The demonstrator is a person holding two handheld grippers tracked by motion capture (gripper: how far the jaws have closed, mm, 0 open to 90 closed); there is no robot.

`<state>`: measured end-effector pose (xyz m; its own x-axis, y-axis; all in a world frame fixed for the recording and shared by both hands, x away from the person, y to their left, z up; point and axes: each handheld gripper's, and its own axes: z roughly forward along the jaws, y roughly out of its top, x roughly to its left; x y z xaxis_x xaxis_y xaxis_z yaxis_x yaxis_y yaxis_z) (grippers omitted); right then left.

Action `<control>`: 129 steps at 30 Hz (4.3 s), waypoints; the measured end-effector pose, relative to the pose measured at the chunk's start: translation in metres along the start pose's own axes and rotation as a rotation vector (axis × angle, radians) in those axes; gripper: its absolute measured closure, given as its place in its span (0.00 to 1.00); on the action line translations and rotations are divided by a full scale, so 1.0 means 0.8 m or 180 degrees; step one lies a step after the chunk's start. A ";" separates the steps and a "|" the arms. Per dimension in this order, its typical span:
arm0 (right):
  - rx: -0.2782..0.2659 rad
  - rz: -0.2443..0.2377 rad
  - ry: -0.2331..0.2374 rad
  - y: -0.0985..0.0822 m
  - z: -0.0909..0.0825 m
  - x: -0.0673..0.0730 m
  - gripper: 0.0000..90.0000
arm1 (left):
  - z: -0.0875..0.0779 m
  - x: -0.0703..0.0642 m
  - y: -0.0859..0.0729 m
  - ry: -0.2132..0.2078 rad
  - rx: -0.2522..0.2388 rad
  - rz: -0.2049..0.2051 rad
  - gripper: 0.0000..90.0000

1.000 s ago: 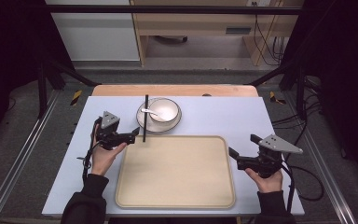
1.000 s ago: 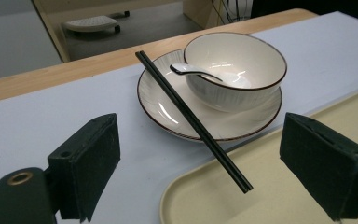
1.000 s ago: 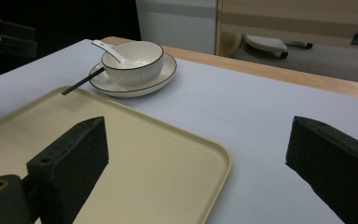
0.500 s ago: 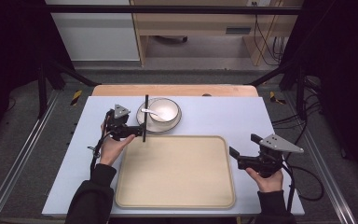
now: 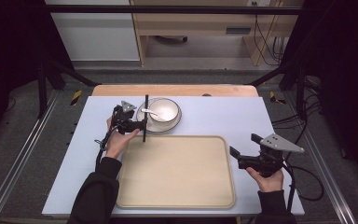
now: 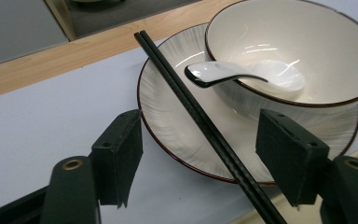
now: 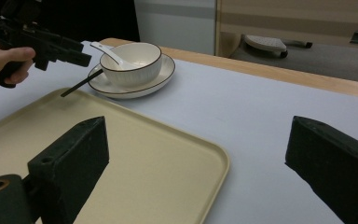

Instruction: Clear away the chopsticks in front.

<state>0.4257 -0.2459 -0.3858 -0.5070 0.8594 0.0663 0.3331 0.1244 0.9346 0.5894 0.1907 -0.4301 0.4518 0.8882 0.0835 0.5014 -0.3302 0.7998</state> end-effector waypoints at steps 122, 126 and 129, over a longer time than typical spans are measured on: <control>-0.0002 0.0046 -0.0014 -0.003 -0.009 -0.001 0.07 | -0.202 -0.079 -0.125 0.0730 -0.0776 -0.1052 0.95; 0.0028 0.0053 0.0002 -0.004 -0.006 0.002 0.07 | -0.207 -0.098 -0.143 0.0711 -0.0798 -0.1087 0.95; 0.0049 0.0035 0.0015 -0.003 -0.005 0.005 0.07 | -0.207 -0.112 -0.157 0.0693 -0.0800 -0.1161 0.95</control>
<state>0.4200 -0.2447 -0.3868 -0.5070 0.8584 0.0782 0.3509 0.1227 0.9283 0.3636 0.2053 -0.4396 0.1017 0.9866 -0.1277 0.3925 0.0782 0.9164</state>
